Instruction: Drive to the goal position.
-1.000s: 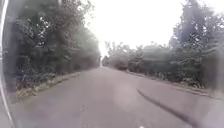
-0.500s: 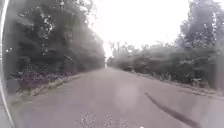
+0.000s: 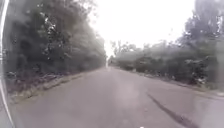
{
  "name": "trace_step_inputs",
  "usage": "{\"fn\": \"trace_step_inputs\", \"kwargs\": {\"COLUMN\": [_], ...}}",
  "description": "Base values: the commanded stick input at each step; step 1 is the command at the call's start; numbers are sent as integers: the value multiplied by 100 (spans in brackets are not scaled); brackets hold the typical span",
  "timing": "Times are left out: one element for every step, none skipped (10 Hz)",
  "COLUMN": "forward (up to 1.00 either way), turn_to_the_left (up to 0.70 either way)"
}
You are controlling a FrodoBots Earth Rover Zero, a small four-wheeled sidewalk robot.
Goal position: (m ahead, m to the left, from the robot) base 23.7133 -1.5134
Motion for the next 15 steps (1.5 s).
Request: {"fn": "trace_step_inputs", "kwargs": {"forward": [70,70,70,70,70,70,70,70,70,70,70,70,70,70,70], "turn_to_the_left": [1,1,1,1,1,1,1,1,1,1,1,17,36,36,36]}}
